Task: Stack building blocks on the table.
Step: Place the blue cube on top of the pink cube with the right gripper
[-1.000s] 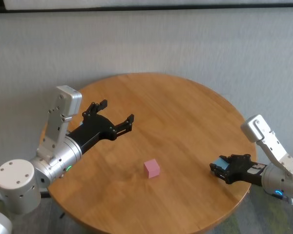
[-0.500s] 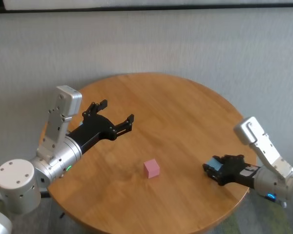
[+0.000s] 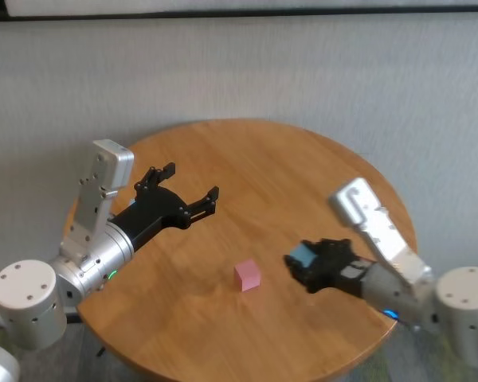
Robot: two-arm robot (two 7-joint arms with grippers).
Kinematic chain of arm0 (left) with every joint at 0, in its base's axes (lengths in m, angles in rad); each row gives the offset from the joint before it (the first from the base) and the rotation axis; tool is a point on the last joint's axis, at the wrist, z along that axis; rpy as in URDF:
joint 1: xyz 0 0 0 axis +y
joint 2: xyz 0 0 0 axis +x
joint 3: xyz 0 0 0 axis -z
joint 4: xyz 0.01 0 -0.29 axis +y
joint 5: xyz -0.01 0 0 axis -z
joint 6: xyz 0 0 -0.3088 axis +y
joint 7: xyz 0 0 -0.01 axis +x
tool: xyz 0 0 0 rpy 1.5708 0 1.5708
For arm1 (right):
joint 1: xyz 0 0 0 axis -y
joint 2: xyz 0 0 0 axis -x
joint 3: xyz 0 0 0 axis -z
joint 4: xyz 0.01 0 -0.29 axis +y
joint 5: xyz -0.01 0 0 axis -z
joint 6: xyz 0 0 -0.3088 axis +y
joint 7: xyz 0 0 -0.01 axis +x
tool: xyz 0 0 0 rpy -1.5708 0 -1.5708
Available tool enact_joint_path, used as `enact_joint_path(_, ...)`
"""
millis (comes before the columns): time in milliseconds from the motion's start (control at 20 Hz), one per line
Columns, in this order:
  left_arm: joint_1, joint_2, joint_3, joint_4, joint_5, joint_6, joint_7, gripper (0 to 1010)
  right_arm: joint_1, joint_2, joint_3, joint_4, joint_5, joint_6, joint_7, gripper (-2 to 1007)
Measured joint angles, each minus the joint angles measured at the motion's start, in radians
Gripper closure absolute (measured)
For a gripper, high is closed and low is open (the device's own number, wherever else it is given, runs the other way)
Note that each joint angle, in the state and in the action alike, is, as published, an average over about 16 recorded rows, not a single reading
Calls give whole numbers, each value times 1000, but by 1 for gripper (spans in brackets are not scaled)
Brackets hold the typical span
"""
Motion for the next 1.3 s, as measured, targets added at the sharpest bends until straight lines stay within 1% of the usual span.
enact_joint_path(150, 0, 0, 0, 0, 0, 0, 0, 10, 10, -32, -19, -17, -25, 43, -26, 647)
enact_joint_path(300, 0, 0, 0, 0, 0, 0, 0, 10, 21, -63, -37, -24, -48, 87, -46, 647)
enact_joint_path(400, 0, 0, 0, 0, 0, 0, 0, 10, 29, -82, -47, -25, -61, 113, -55, 647)
enact_joint_path(550, 0, 0, 0, 0, 0, 0, 0, 10, 40, -107, -56, -23, -74, 146, -64, 647)
enact_joint_path(700, 0, 0, 0, 0, 0, 0, 0, 10, 49, -131, -58, -17, -80, 171, -72, 647)
enact_joint_path(850, 0, 0, 0, 0, 0, 0, 0, 10, 58, -155, -55, -8, -84, 191, -79, 647)
enact_joint_path(1100, 0, 0, 0, 0, 0, 0, 0, 10, 71, -192, -46, 9, -85, 217, -86, 647)
enact_joint_path(1300, 0, 0, 0, 0, 0, 0, 0, 10, 80, -217, -39, 26, -87, 234, -90, 647)
